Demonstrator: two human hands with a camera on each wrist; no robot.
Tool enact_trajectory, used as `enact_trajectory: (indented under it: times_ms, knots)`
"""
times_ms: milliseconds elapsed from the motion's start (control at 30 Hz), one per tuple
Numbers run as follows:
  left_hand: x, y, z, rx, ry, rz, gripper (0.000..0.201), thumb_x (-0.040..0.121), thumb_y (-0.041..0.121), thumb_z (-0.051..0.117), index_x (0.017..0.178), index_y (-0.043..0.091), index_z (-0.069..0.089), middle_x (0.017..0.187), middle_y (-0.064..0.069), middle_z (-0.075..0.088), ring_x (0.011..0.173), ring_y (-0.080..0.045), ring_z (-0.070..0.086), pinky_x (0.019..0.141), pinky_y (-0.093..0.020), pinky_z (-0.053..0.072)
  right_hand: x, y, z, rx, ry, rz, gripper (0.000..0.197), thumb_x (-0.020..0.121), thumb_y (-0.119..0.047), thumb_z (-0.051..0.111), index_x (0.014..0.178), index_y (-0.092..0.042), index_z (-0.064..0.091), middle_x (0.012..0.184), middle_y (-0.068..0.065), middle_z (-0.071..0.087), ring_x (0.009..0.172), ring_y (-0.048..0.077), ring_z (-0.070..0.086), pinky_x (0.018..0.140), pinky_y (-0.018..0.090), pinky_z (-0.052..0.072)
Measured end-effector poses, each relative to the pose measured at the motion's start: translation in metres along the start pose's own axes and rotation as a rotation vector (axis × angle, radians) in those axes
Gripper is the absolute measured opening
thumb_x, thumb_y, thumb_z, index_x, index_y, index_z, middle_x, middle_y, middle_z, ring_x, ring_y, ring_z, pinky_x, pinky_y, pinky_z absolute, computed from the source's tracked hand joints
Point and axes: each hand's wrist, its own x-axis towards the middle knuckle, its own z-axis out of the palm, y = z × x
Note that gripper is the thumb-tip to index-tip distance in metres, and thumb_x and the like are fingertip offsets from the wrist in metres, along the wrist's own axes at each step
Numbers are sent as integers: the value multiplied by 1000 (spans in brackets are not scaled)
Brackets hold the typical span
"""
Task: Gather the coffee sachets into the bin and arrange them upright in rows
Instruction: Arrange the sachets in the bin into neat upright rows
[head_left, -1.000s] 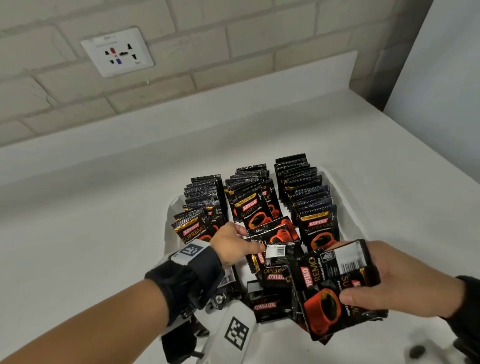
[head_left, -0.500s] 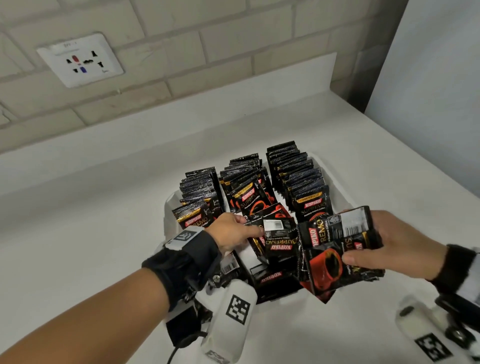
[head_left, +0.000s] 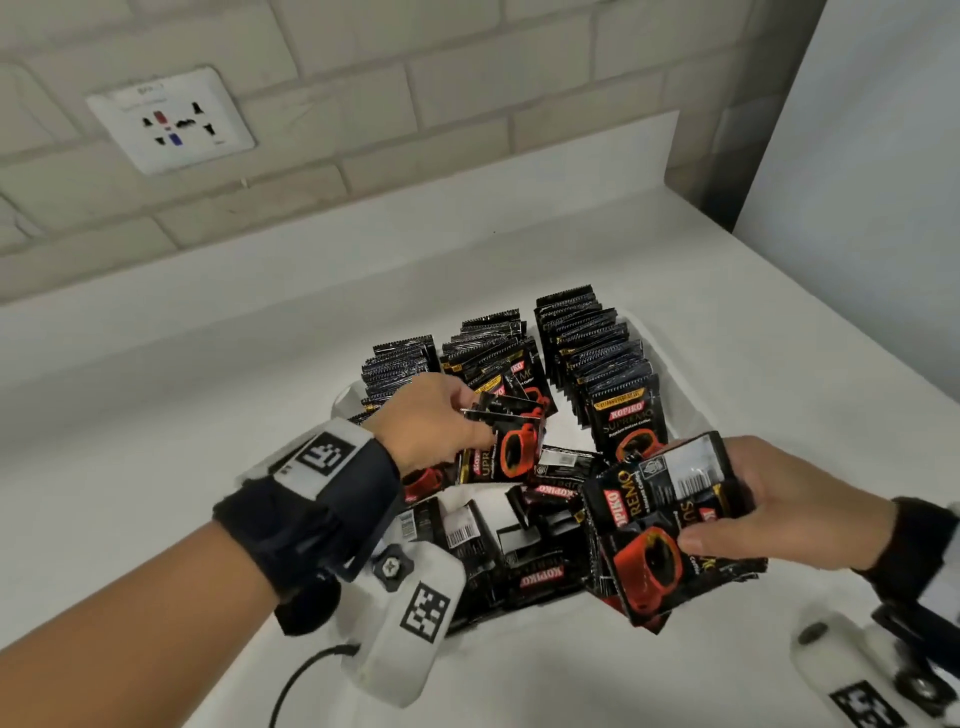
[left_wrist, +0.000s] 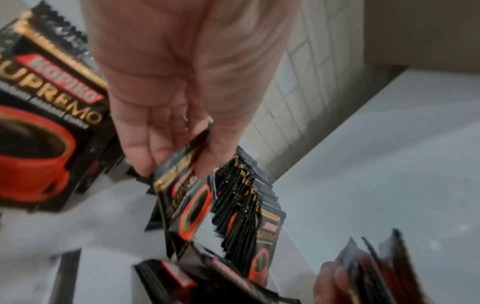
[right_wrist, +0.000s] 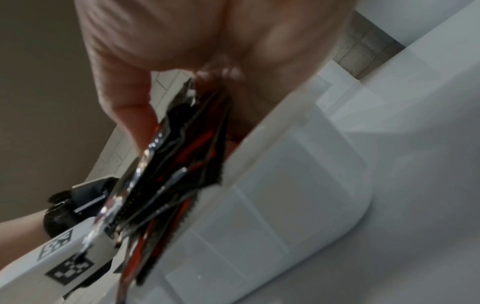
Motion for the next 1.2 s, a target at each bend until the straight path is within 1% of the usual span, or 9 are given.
enact_trajectory:
  times_ms: [167, 333, 433, 533, 833, 1000, 1067, 1133, 1200]
  knots:
    - [1, 21, -13, 338, 68, 152, 37, 87, 16, 58, 124, 14, 56, 82, 9, 46, 74, -8, 46, 61, -15, 34, 0, 1, 0, 33, 0, 5, 35, 59, -35, 72, 93, -40, 68, 98, -2, 72, 87, 14, 69, 73, 21, 52]
    - [15, 40, -6, 560, 51, 301, 36, 90, 11, 54, 126, 13, 55, 120, -5, 57, 98, -18, 54, 77, -23, 41, -2, 0, 2, 40, -2, -14, 49, 52, -57, 79, 96, -40, 67, 100, -3, 71, 89, 15, 69, 74, 22, 53]
    - [26, 44, 5, 746, 40, 357, 32, 91, 7, 51, 122, 12, 54, 111, -4, 57, 104, -22, 56, 86, -32, 42, -2, 1, 3, 42, 25, -12, 39, 56, -37, 75, 94, -39, 67, 100, -3, 72, 89, 14, 69, 74, 22, 53]
    - [34, 46, 12, 878, 118, 430, 32, 90, 7, 51, 121, 13, 51, 110, -4, 50, 106, -22, 52, 89, -33, 37, -3, 1, 5, 56, 34, -9, 36, 59, -32, 71, 95, -37, 67, 101, -3, 72, 89, 14, 69, 73, 21, 53]
    - [36, 34, 10, 968, 290, 493, 55, 86, 28, 61, 132, 15, 35, 129, -5, 37, 111, -23, 41, 89, -31, 34, -3, 3, 6, 53, 66, -2, 39, 60, -31, 70, 99, -30, 66, 103, 2, 71, 92, 20, 68, 79, 32, 55]
    - [14, 32, -17, 743, 296, 477, 59, 85, 41, 62, 135, 20, 39, 133, -2, 38, 119, -21, 38, 100, -32, 30, -3, 1, 7, 53, 76, 9, 40, 58, -33, 71, 98, -32, 66, 101, 0, 72, 90, 19, 69, 78, 34, 56]
    - [-1, 26, -33, 564, 246, 472, 46, 85, 36, 63, 125, 21, 50, 119, 2, 47, 109, -15, 46, 94, -24, 36, -3, 1, 8, 40, 81, 16, 38, 59, -30, 72, 96, -32, 66, 100, 0, 72, 89, 19, 69, 77, 32, 56]
    - [-20, 12, -45, 445, 131, 442, 28, 84, 30, 65, 110, 22, 58, 98, 11, 53, 84, 0, 52, 73, -6, 39, -3, 0, 7, 40, 95, 18, 35, 61, -21, 74, 93, -32, 68, 98, 2, 72, 87, 19, 69, 75, 29, 56]
    - [-38, -6, -47, 444, -8, 386, 15, 85, 27, 66, 99, 26, 59, 87, 17, 55, 72, 6, 50, 63, -4, 38, -4, 0, 7, 59, 104, 14, 43, 52, -27, 85, 92, -33, 70, 96, 6, 72, 83, 19, 69, 73, 28, 56]
